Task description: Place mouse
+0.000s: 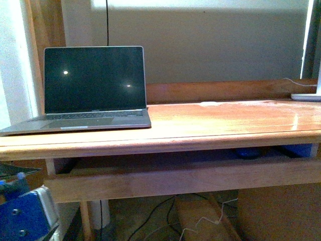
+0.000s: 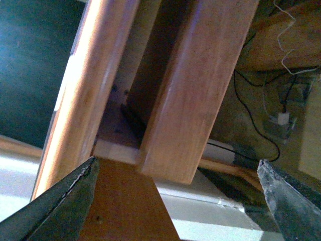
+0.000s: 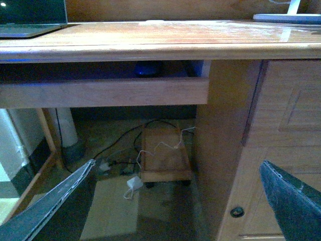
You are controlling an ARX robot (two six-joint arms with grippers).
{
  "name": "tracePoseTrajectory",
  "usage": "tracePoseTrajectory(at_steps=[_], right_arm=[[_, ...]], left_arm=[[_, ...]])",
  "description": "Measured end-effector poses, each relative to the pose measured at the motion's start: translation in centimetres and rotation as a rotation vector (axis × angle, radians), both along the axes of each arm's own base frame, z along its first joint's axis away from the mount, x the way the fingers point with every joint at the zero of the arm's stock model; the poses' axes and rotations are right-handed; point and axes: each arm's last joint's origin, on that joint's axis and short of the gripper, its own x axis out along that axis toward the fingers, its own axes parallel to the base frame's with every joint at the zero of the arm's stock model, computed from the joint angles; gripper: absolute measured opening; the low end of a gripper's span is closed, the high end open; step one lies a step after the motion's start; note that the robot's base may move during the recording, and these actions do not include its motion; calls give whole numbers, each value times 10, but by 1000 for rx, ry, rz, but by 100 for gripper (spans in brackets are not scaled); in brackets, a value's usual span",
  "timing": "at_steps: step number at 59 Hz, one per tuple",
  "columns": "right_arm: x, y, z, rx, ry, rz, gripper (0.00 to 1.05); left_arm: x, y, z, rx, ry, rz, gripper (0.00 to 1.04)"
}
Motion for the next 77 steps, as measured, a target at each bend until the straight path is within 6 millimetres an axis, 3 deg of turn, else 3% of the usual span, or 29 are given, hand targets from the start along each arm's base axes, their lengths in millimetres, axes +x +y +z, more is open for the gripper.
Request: tracePoseTrajectory(at_steps=[16, 29, 39, 52, 64, 77], right_arm=[[0, 0, 0, 0, 0, 0, 97], [0, 0, 0, 0, 0, 0, 97], [0, 0, 0, 0, 0, 0, 97], [0, 0, 0, 0, 0, 1, 97], [0, 0, 0, 0, 0, 0, 97], [0, 0, 0, 0, 0, 0, 97]], left_arm=[[42, -2, -18, 134, -72, -57, 97], [78, 10, -37, 204, -122, -89, 97], [86, 9, -40, 219, -89, -103, 97], [67, 1, -22, 94, 265, -99, 97], [23, 5, 0, -60, 626, -225, 97], [-16, 3, 18, -268, 824, -328, 97]])
